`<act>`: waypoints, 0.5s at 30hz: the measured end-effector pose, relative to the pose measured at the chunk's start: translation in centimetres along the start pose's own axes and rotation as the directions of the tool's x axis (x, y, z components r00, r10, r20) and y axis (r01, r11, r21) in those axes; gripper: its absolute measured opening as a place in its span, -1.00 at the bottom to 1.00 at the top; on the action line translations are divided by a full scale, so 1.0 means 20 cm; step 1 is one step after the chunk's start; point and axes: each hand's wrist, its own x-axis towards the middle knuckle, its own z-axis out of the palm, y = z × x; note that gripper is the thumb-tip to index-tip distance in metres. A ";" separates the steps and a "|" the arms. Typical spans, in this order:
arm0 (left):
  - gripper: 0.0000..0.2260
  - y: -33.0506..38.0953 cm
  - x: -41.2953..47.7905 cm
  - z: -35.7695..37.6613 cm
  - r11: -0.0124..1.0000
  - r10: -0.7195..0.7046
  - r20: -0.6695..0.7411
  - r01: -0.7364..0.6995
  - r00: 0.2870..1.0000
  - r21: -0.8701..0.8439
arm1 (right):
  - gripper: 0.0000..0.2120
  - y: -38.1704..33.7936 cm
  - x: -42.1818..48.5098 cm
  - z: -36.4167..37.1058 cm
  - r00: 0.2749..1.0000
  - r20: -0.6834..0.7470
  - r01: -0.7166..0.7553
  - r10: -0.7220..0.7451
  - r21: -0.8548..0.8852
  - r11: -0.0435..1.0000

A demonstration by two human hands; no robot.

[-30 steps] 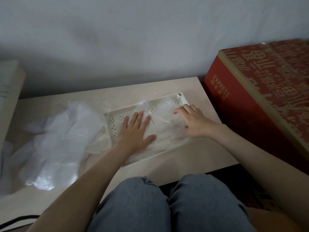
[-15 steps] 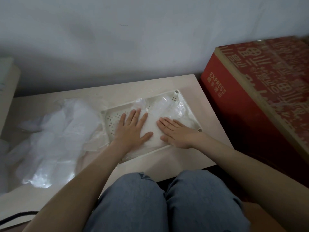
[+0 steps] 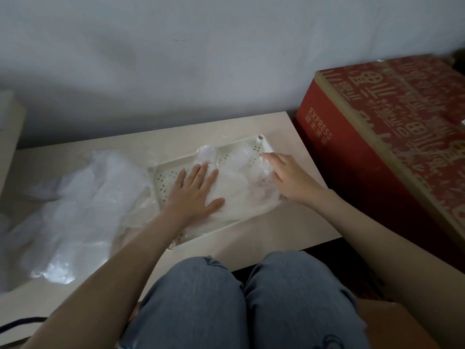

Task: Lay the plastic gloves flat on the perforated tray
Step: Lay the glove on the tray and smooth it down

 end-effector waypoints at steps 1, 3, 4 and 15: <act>-0.12 0.00 0.00 0.00 1.000 0.010 -0.004 -0.010 1.000 -0.003 | -0.57 0.01 0.01 -0.02 0.999 -0.050 -0.005 0.003 -0.058 0.998; -0.10 0.01 0.00 -0.01 0.999 0.036 -0.011 -0.036 0.999 -0.006 | -0.68 0.05 0.03 -0.04 0.993 -0.111 -0.045 0.032 -0.117 0.992; -0.10 0.01 0.00 -0.01 0.999 0.047 -0.015 -0.047 0.999 -0.004 | -0.75 0.06 0.04 -0.05 0.991 -0.124 -0.067 0.052 -0.120 0.991; -0.08 0.01 -0.01 -0.04 0.998 0.065 -0.055 -0.064 0.996 0.017 | -0.88 0.05 0.04 -0.05 0.998 0.030 -0.058 0.063 -0.133 0.989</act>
